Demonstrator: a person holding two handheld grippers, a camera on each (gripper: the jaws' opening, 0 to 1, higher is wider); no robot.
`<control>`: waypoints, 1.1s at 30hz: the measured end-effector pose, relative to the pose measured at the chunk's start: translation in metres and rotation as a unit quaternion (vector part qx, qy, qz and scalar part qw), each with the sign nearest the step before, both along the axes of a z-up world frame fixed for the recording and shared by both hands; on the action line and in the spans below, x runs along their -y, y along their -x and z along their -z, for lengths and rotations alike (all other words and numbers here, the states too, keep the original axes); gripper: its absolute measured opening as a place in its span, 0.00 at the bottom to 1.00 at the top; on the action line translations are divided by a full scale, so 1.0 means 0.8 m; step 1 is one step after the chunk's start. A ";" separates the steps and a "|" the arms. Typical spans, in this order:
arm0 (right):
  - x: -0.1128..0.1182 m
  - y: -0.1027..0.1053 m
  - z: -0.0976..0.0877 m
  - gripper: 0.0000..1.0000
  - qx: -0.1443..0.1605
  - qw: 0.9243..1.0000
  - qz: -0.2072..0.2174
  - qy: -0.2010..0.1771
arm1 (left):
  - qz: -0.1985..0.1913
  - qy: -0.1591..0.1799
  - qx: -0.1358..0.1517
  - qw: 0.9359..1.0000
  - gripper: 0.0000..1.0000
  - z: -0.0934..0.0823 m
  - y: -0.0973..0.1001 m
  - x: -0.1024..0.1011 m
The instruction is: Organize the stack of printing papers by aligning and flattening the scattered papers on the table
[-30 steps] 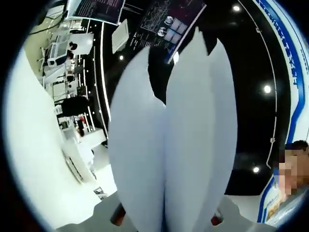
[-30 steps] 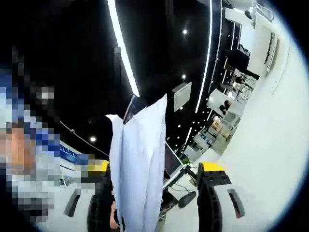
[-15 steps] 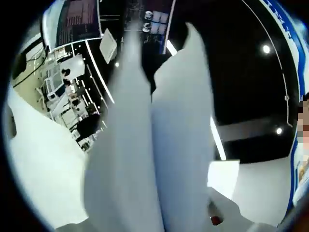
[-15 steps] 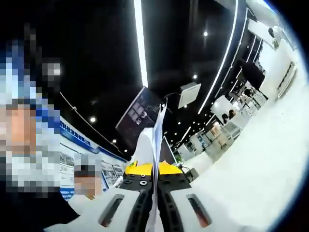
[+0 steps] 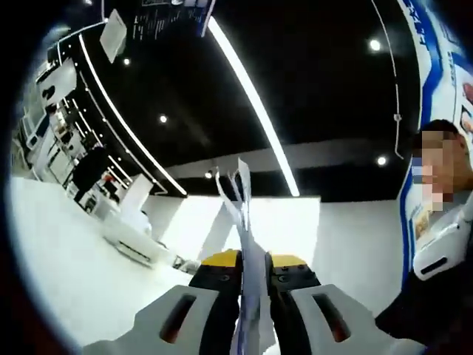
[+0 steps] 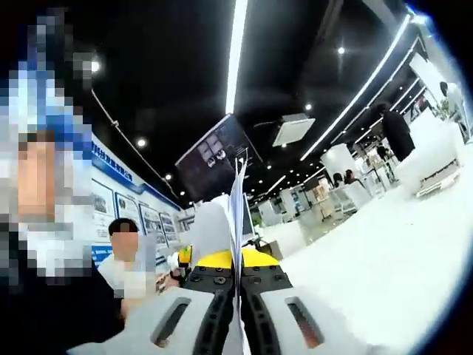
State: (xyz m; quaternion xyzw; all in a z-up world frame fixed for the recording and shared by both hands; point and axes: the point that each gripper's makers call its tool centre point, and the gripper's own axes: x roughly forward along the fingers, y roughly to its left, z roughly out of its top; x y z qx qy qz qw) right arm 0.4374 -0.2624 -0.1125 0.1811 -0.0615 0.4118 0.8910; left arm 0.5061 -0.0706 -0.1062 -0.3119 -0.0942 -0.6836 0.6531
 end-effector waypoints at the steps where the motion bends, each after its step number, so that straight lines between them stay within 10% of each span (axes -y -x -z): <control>1: -0.001 0.002 0.001 0.00 0.010 1.000 0.000 0.016 | 0.003 -0.009 0.008 1.000 0.16 0.002 0.003 0.004; 8: -0.010 0.005 0.009 0.00 0.082 0.987 0.050 0.128 | -0.079 -0.111 0.099 0.986 0.13 0.028 -0.018 0.028; 11: -0.012 0.006 0.005 0.00 0.106 0.985 0.059 0.125 | -0.098 -0.088 0.109 0.985 0.08 0.009 -0.022 0.027; 14: -0.009 0.010 -0.002 0.00 0.161 0.972 0.101 0.139 | -0.137 -0.100 0.176 0.970 0.07 -0.006 -0.017 0.032; 26: 0.003 0.016 0.064 0.15 0.091 0.977 0.119 0.152 | -0.105 -0.133 0.151 0.974 0.17 0.055 0.001 0.036; 33: 0.002 0.019 0.042 0.00 0.098 0.977 0.125 0.145 | -0.102 -0.153 0.175 0.967 0.14 0.046 0.002 0.057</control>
